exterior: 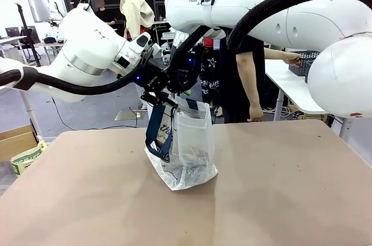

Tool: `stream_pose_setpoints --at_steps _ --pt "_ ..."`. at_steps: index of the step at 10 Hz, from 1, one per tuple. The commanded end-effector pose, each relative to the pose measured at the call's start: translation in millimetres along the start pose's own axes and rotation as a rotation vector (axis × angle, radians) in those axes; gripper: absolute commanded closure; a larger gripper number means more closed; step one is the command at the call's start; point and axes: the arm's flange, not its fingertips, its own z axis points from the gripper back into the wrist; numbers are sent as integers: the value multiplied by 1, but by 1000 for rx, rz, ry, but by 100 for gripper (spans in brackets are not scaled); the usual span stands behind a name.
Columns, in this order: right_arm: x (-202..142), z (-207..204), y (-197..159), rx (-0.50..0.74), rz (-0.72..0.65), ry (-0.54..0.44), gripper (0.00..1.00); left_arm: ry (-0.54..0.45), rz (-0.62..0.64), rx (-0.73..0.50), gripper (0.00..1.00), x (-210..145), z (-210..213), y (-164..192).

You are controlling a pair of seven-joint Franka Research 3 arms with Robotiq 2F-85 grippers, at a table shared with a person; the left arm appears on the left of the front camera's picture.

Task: Transfer purchased items from the store into the shopping bag.
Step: Move the Reusable shopping bag to the right side of the table.

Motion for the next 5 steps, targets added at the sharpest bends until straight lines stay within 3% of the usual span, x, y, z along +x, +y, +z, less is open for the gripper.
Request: stream_pose_setpoints --at_steps 1,5 --pt "-2 -1 1 -24 -18 0 100 -12 35 12 21 -7 -2 -2" --pt "-1 -1 -1 -21 -16 3 100 13 45 100 21 -4 -17 -3"
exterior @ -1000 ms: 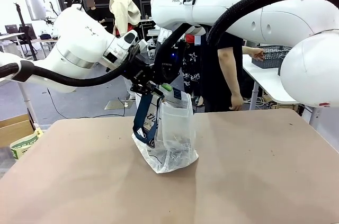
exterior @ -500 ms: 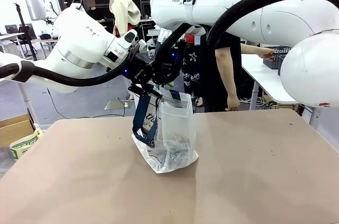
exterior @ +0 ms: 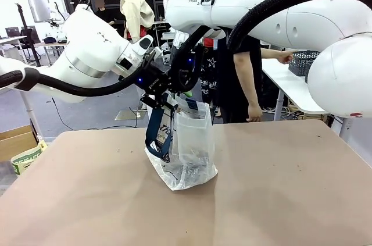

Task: Transfer purchased items from the store into the shopping bag.
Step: Move the Reusable shopping bag to the right side of the table.

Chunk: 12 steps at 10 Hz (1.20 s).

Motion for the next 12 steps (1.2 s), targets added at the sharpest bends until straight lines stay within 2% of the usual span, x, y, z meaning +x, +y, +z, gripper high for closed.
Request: stream_pose_setpoints --at_steps 1,8,9,12 --pt "0 -1 -1 -18 -15 4 100 0 29 55 21 1 -11 -3" --pt "-1 -2 -3 -8 -9 11 100 1 34 92 21 3 -24 -6" --pt "-2 -2 -3 -4 -9 13 100 9 -6 128 41 1 -24 -6" --pt "-3 -1 -3 -6 -3 17 100 9 -18 130 100 -2 -18 -9"
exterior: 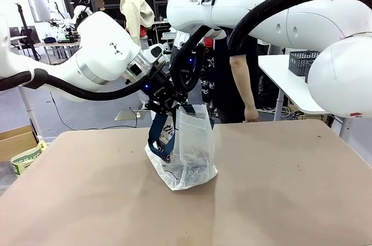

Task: Transfer purchased items from the store into the shopping bag.
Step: Move the Reusable shopping bag to the right side of the table.

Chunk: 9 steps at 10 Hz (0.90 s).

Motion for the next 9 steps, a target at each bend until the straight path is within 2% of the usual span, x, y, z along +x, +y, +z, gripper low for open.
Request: stream_pose_setpoints --at_steps 1,6,9 --pt "-3 -1 -1 -4 1 17 100 -4 16 29 100 -1 6 -7" --pt "-5 4 -5 10 16 19 100 39 -9 87 100 -1 19 -3" --pt "-8 6 -9 26 83 -29 100 56 -71 110 100 -3 22 -2"
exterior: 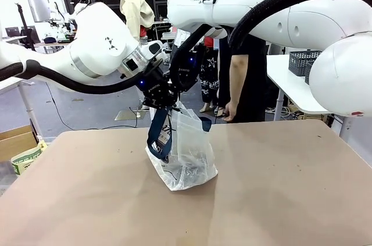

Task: Transfer purchased items from the store into the shopping bag.
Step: Move the Reusable shopping bag to the right side of the table.

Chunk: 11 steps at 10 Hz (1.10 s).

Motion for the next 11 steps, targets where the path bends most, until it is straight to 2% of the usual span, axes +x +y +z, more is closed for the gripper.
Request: stream_pose_setpoints --at_steps 1,3,6,8,9,11 --pt "-8 3 -9 6 56 -28 100 -1 11 -6 100 -1 -1 1" --pt "-12 7 -13 50 124 -40 100 -1 11 -6 100 -1 -1 1" --pt "-22 23 -24 101 105 -82 43 -1 11 -6 100 -1 -1 1" --pt "-33 36 -33 92 91 -92 5 -1 11 -6 100 -1 -1 1" --pt "-37 43 -39 101 92 -103 0 -1 11 -6 100 -1 -1 1" --pt "-51 67 -52 76 124 -142 0 -1 11 -6 100 -1 -1 1"
